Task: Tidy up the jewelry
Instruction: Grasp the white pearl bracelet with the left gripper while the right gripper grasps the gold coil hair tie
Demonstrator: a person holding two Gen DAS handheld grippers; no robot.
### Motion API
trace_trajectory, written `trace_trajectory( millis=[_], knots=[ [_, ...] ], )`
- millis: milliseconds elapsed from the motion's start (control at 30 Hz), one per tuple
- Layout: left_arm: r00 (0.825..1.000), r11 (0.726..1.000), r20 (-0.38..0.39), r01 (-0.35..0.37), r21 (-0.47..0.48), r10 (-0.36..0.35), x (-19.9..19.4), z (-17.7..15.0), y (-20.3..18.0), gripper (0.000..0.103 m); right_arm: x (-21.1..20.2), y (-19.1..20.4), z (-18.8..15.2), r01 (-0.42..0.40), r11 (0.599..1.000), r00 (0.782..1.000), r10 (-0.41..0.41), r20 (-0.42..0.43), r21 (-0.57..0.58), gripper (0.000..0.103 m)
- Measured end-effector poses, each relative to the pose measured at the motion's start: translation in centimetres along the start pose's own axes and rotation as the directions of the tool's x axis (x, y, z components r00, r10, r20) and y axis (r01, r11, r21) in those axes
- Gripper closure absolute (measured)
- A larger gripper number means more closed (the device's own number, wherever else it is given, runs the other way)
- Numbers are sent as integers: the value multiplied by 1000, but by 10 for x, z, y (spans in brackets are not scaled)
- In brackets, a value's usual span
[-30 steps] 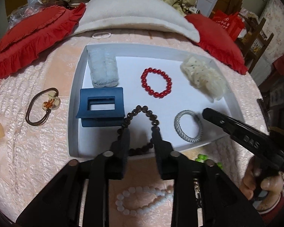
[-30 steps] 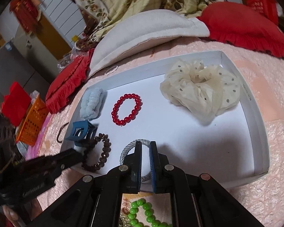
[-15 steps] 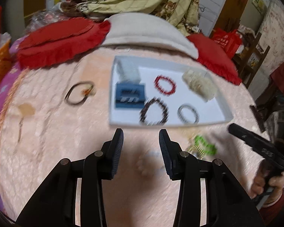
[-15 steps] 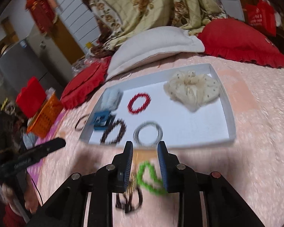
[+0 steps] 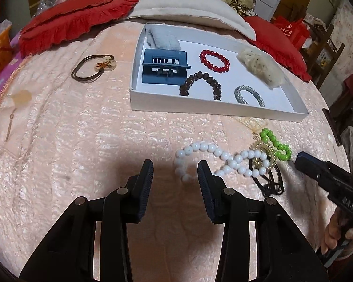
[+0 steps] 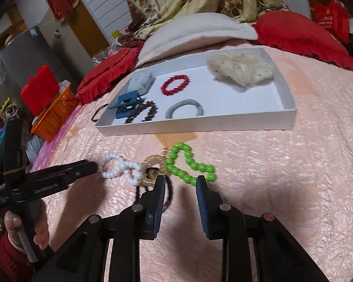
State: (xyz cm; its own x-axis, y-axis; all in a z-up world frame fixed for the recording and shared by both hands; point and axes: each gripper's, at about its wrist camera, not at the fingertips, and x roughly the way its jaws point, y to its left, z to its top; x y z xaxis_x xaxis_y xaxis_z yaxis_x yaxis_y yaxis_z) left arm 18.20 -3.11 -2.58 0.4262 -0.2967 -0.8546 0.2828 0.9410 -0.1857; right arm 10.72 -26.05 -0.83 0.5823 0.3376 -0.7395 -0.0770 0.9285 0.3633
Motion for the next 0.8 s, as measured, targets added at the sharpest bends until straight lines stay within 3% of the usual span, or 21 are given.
trace_trajectory(
  millis=[400,633,667,767,800],
  knots=[
    [1000,1000,24,-12,17,11,16,8,0,65,35,14,10,-18,999,1000,17,-24,-39,78],
    [992,985,73,-108,131,99,20,-3,-20,65,40,17,7,5,998,1000,-6,-24,-67,79],
    [991,982,78,-118,145,108,20,-6,-24,67,40,19,6,11,997,1000,-13,-23,-74,83],
    [991,981,75,-123,153,113,18,-10,-28,95,39,20,4,6,998,1000,-7,-23,-68,93],
    [993,983,63,-110,150,102,17,-11,-28,95,36,20,3,-1,998,1000,0,-20,-58,93]
  ],
)
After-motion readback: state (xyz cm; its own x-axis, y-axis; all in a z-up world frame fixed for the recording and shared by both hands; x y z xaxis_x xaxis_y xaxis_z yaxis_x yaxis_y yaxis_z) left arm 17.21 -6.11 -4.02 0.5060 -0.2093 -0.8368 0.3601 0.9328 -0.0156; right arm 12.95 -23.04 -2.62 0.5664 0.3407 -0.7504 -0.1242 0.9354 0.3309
